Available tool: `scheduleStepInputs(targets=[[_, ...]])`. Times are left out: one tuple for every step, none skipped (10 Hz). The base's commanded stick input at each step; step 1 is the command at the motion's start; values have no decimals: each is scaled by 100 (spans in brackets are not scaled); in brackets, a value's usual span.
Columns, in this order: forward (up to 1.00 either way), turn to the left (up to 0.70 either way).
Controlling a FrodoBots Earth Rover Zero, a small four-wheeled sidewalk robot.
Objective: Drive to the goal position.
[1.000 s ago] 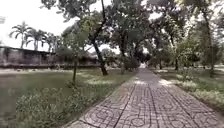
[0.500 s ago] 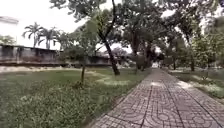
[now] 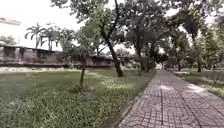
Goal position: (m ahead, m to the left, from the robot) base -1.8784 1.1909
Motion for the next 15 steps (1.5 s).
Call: scheduleStepInputs(targets=[[70,-13],[70,-27],[70,-27],[70,-27],[70,-27],[70,-27],[70,-27],[53,-31],[-40,-35],[-70,-27],[-70,-27],[-70,-27],[-70,-27],[-70,-27],[-70,-27]])
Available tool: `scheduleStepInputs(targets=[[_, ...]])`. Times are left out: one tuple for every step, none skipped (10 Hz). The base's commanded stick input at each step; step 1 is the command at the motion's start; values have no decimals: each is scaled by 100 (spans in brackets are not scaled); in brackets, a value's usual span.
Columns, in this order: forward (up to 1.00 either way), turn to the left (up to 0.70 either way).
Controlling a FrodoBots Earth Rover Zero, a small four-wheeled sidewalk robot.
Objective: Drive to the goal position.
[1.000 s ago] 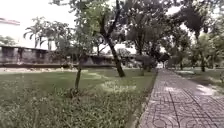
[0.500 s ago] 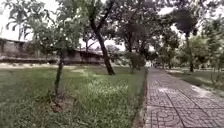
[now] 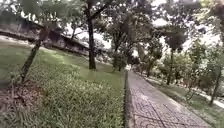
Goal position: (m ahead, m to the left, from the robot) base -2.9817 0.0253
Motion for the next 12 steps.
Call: scheduleStepInputs(targets=[[-70,-16],[-70,0],[-70,0],[-70,0],[-70,0],[-70,0],[-70,0],[-70,0],[-70,0],[-70,0],[-70,0],[-70,0]])
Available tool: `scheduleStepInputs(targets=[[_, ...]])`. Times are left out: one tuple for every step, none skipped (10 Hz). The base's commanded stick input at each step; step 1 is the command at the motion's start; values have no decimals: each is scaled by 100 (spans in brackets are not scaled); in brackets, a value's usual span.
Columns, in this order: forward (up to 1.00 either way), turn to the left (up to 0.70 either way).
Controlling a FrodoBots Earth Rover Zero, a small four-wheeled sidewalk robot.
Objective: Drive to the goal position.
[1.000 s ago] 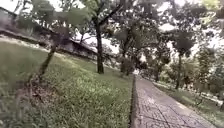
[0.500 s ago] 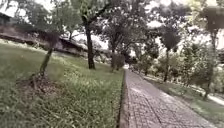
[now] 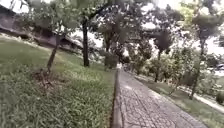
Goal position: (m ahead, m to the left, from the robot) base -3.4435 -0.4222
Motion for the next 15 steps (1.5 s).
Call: scheduleStepInputs(targets=[[-70,0],[-70,0],[-70,0],[-70,0],[0,0],[0,0],[0,0],[0,0],[54,0],[70,0],[70,0],[70,0],[70,0],[70,0],[70,0]])
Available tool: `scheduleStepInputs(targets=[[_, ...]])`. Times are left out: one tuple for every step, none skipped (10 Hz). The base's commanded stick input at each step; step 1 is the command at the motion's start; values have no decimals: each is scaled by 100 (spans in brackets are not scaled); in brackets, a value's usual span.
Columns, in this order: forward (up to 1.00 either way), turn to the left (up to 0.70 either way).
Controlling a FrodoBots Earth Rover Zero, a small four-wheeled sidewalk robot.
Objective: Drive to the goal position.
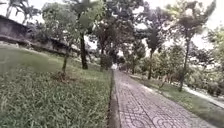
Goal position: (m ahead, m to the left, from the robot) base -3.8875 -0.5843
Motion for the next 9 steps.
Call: scheduleStepInputs(targets=[[70,0],[70,-27],[70,-27],[70,-27],[70,-27],[70,-27],[70,-27],[70,-27],[70,-27]])
